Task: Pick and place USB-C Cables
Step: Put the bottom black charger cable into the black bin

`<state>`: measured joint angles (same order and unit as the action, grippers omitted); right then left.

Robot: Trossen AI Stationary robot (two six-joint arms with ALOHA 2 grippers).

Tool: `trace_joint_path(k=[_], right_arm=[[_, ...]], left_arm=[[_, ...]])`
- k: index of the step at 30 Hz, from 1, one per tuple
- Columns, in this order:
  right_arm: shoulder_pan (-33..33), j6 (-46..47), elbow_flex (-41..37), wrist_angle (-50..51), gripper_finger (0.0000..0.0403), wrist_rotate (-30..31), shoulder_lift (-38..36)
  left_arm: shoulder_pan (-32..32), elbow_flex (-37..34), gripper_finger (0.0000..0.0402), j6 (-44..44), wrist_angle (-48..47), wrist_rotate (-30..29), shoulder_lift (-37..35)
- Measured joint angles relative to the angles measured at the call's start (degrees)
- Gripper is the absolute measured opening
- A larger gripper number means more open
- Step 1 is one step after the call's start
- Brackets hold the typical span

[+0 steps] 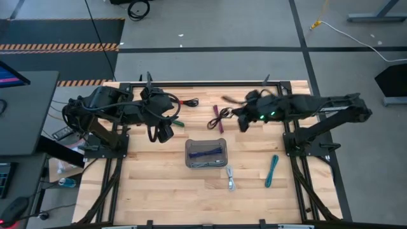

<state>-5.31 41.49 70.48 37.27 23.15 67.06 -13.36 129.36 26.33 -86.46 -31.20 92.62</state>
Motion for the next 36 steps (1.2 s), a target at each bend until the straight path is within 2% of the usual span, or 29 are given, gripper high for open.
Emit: trace_joint_path(k=[7,14,23,30,36], right_arm=[[-5.8,8.11,-0.02,-4.98,0.0007,0.73,10.05],[-10.26,18.38,-0.07,-3.23,0.0007,-2.73,19.15],[-10.99,27.32,-0.09,1.26,0.0007,-2.61,26.89],[-10.3,27.89,-0.09,1.59,0.0007,-5.49,31.43],[-10.22,24.65,-0.09,0.47,0.0016,-7.14,32.17]], left_arm=[[-0.01,0.0,0.0185,-0.04,-0.01,0.0,0.0],[-0.01,0.0,0.0185,-0.13,-1.13,0.0,0.0],[0.01,0.0,0.0185,-0.15,-1.91,0.0,0.0],[0.01,0.0,0.0185,-0.15,-1.9,0.0,0.0],[0.0,0.0,0.0185,-0.13,-1.89,0.0,0.0]])
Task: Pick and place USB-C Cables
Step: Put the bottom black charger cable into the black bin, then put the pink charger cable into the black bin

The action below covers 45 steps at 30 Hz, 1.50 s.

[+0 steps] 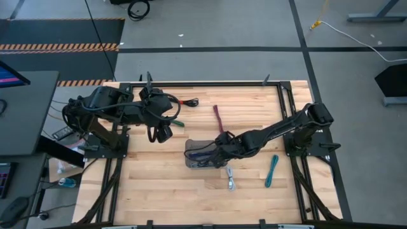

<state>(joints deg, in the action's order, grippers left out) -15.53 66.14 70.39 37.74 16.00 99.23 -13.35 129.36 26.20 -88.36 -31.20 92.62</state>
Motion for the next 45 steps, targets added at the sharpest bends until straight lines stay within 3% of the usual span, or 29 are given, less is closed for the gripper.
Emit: trace_joint_path(k=[7,14,19,25,35,45], right_arm=[[0.02,-3.19,0.0,-2.13,0.0083,0.68,-2.1],[0.9,-7.56,0.0,-2.3,0.0094,3.59,-6.51],[6.66,-13.54,0.0,-2.01,0.0094,6.68,-12.87],[16.0,-23.19,0.0,-2.1,0.0101,0.78,-17.26],[26.22,-31.2,0.0,-1.71,0.0149,-12.73,-11.06],[31.88,-34.68,0.0,-1.51,0.0199,-12.76,-3.44]], left_arm=[[0.0,0.0,0.0185,0.01,0.0,-0.01,0.0],[0.0,0.0,0.0185,0.02,0.0,0.0,0.0],[0.01,0.0,0.0185,0.02,0.0,-0.02,0.0],[0.01,0.0,0.0185,0.02,0.0,0.0,0.0],[0.0,0.0,0.0185,0.13,0.0,-0.01,0.0],[0.01,0.0,0.0185,0.15,0.04,0.0,0.0]])
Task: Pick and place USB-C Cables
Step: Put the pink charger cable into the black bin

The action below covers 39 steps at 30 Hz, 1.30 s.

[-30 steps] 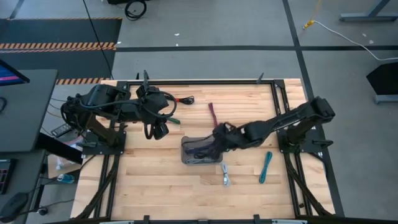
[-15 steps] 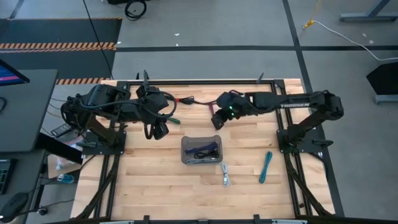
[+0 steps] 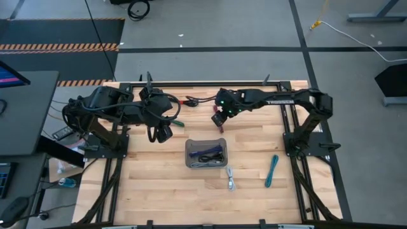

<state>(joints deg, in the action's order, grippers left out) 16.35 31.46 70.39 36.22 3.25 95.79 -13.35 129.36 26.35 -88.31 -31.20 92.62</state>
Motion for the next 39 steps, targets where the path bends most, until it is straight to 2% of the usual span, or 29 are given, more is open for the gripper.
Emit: trace_joint_path(k=[15,32,35,39], right_arm=[[1.93,-0.19,0.0,-1.99,0.02,-4.1,11.0],[2.98,-2.45,0.02,-3.08,0.0197,-4.33,13.18],[3.29,-2.54,0.02,-1.73,0.0174,-4.34,13.39],[3.62,-2.54,0.02,-0.5,0.0099,-3.93,13.88]], left_arm=[[0.0,0.0,0.0185,-0.02,0.0,0.0,0.0],[0.0,0.02,0.0185,-0.02,0.22,-0.02,0.0],[0.0,0.02,0.0185,-0.01,0.22,-0.02,0.0],[-0.01,0.02,0.0185,0.0,0.26,-0.02,0.0]])
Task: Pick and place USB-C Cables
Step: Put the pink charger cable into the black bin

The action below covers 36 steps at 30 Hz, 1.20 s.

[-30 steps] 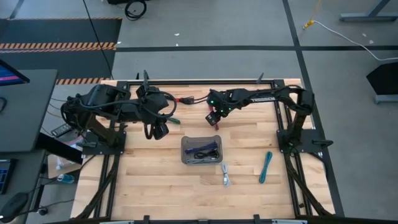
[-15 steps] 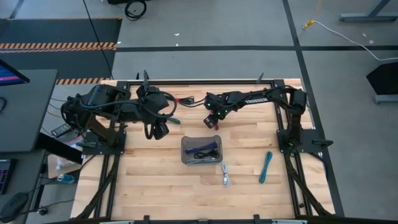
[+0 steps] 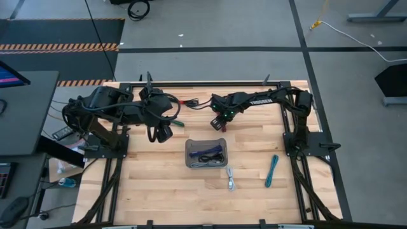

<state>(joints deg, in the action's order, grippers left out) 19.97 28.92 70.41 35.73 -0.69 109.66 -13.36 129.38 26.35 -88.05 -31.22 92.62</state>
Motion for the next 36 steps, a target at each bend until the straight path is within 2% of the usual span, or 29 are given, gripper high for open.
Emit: trace_joint_path(k=[3,4,14,24,31,36], right_arm=[[0.01,-1.09,0.0,-0.07,0.0026,0.75,0.01],[0.01,-1.82,0.0,-0.15,0.0016,0.92,-0.01],[-0.43,-5.5,1.39,3.68,0.0003,0.78,-2.24],[-1.91,-9.99,10.84,13.06,0.0002,2.62,-16.4],[-8.55,-11.58,15.62,18.48,0.0,-1.88,-24.93],[-15.07,-12.55,15.82,18.12,0.0,-4.98,-26.97]], left_arm=[[0.01,0.0,0.0185,0.0,0.0,0.0,0.0],[0.01,0.0,0.0185,0.0,0.0,0.02,0.0],[0.01,0.0,0.0185,0.07,-0.04,0.02,0.0],[0.01,0.0,0.0185,0.07,-0.09,0.01,0.0],[0.01,0.0,0.0185,0.0,-0.12,0.02,0.0],[0.01,0.0,0.0185,0.02,-0.1,0.01,0.0]])
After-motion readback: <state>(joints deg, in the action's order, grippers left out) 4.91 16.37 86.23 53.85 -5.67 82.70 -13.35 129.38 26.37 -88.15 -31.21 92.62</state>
